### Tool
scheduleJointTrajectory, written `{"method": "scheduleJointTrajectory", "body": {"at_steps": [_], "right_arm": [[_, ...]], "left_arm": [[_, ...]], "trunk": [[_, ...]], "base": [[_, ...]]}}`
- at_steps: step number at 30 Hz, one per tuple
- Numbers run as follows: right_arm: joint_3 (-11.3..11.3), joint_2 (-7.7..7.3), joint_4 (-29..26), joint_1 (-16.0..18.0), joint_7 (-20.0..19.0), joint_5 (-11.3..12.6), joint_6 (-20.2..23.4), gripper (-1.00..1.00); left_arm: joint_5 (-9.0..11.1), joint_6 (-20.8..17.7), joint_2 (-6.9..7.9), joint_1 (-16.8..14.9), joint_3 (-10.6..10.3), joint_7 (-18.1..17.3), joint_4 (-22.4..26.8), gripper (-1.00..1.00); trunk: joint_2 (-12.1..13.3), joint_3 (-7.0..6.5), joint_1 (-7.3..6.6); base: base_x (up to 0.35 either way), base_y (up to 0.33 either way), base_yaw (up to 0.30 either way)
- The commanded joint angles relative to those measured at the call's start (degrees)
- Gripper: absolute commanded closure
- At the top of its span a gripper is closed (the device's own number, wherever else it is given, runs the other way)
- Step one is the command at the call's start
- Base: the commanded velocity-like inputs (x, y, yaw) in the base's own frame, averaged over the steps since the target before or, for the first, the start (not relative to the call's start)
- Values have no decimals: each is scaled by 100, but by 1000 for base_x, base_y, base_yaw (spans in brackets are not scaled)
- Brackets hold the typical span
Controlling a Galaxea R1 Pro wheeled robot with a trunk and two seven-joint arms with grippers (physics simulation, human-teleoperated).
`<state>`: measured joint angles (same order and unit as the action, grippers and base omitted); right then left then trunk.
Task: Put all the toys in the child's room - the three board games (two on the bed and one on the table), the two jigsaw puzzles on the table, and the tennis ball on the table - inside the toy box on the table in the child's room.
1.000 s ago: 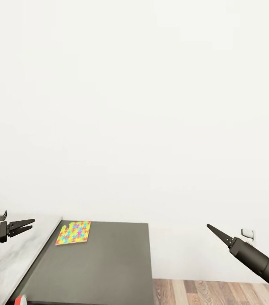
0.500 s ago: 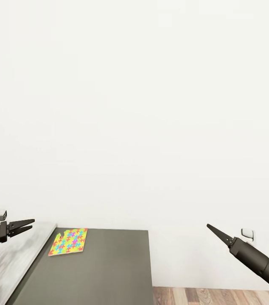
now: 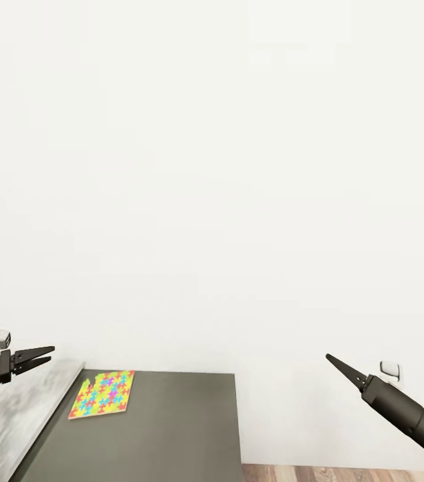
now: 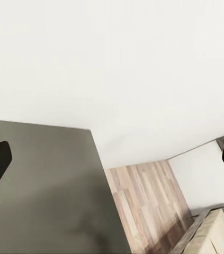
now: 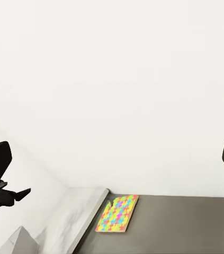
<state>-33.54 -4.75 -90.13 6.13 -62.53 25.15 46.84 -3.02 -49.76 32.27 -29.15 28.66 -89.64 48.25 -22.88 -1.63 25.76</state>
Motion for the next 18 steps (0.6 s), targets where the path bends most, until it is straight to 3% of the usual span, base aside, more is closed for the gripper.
{"method": "scheduleJointTrajectory", "body": {"at_steps": [1,18], "right_arm": [[-4,0,2,2,-9,14,33,-100],[0,0,4,2,-2,4,22,-100]], "left_arm": [[-32,-60,-1,-3,8,-36,1,-100],[-32,-60,-1,-3,8,-36,1,-100]], "trunk": [[-4,2,3],[-4,11,3]], "base": [[44,0,0],[43,0,0]]}}
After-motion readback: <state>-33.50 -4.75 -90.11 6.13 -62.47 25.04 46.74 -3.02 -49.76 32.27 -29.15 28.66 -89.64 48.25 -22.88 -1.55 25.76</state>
